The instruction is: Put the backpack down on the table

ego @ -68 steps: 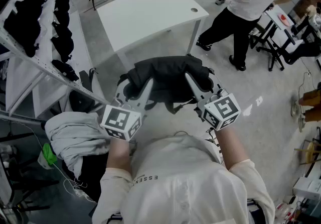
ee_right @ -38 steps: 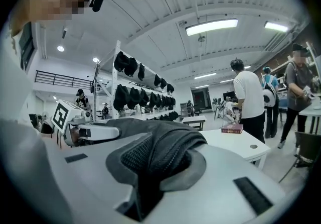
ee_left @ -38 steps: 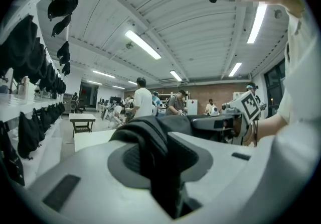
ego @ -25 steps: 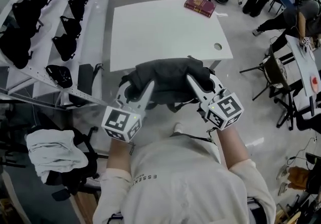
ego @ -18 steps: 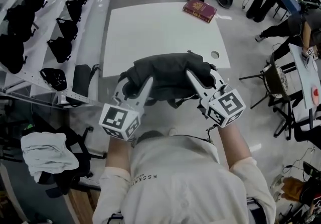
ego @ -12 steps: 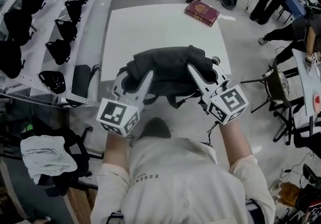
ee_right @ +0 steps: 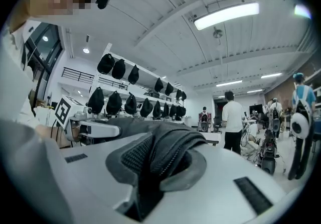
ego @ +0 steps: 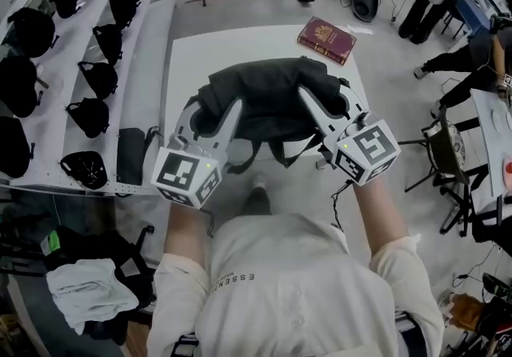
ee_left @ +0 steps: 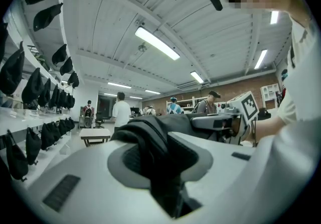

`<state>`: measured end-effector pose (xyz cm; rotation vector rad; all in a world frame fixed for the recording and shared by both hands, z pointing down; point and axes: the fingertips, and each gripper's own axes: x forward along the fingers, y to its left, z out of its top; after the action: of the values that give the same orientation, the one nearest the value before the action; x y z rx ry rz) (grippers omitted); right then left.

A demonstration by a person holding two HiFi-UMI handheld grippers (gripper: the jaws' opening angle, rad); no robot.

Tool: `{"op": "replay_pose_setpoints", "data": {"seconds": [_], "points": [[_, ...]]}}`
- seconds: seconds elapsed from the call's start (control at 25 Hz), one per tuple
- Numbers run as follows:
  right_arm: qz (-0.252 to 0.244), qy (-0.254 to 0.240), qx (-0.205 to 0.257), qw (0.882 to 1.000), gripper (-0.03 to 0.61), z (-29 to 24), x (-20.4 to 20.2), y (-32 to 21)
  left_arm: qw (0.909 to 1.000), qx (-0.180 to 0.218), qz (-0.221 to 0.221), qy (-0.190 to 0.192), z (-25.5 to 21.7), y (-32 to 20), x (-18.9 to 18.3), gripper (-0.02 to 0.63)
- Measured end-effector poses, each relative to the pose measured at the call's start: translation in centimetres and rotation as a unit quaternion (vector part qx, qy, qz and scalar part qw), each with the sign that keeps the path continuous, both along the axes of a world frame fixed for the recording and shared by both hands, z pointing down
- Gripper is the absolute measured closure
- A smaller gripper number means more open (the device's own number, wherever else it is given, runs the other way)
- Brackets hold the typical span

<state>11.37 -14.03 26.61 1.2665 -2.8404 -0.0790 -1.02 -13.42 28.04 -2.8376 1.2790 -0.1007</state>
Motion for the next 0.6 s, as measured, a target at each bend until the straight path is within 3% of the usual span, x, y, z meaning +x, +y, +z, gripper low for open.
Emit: {"op": "replay_pose_setpoints", "data": {"seconds": [0.6], "points": [[0.008, 0.017, 0.039, 0.999, 0.508, -0.2, -3.8, -19.0, 0.9982, 0.053, 0.017, -0.021, -0.2, -19.4, -3.7, 0.511]]}}
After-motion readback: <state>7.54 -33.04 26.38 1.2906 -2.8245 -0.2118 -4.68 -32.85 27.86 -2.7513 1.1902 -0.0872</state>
